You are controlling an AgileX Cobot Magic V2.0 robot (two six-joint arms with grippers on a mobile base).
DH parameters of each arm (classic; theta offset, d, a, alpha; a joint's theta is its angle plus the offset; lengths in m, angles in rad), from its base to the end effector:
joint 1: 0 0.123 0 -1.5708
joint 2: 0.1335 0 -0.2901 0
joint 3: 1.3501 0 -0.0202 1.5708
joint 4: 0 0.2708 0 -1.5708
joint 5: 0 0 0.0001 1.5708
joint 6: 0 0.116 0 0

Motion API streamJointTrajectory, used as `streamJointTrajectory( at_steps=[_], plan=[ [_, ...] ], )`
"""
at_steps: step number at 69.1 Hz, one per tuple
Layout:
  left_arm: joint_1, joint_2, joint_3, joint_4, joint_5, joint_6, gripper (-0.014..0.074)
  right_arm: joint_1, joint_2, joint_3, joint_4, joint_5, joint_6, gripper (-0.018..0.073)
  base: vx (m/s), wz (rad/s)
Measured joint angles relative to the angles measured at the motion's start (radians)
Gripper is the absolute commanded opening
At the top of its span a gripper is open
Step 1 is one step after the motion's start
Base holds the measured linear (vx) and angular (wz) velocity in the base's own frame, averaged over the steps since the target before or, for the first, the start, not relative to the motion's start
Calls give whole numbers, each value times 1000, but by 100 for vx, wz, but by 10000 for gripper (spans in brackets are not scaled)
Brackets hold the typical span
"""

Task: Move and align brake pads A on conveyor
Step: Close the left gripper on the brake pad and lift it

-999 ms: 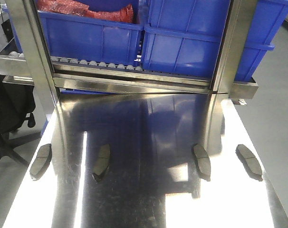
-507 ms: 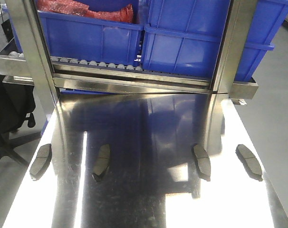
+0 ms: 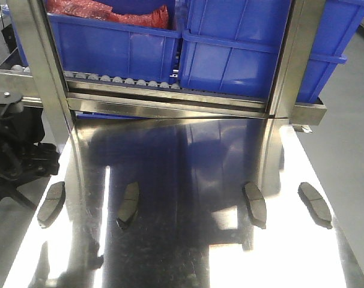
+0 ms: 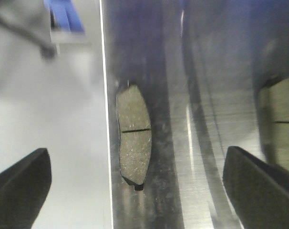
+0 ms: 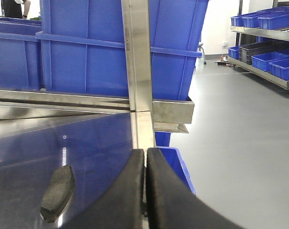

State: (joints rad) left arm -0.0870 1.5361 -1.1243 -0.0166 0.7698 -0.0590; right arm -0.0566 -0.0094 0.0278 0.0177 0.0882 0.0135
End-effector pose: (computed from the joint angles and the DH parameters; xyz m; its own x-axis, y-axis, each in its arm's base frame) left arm 0.3434 -0.0313 0.2413 -0.8896 0.0065 -0.4568 0.0292 0.9987 -0.0427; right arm 0.0967 -0.0053 0.1953 -0.0176 0.0322 -0.9993 0.0556 0.9980 0.0311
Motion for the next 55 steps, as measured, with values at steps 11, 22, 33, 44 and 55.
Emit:
streamJointTrajectory(
  at_steps=[11, 22, 33, 44, 55],
  plan=[
    [0, 150, -102, 0, 88, -13, 662, 0, 0, 0, 0, 0, 0, -1, 0, 0],
    [0, 262, -144, 0, 115, -16, 636, 0, 0, 0, 0, 0, 0, -1, 0, 0],
    [0, 315, -147, -1, 126, -16, 611, 0, 0, 0, 0, 0, 0, -1, 0, 0],
    [0, 339, -147, -1, 133, -16, 603, 0, 0, 0, 0, 0, 0, -1, 0, 0],
    [0, 355, -150, -1, 132, -17, 589, 0, 0, 0, 0, 0, 0, -1, 0, 0]
  ],
)
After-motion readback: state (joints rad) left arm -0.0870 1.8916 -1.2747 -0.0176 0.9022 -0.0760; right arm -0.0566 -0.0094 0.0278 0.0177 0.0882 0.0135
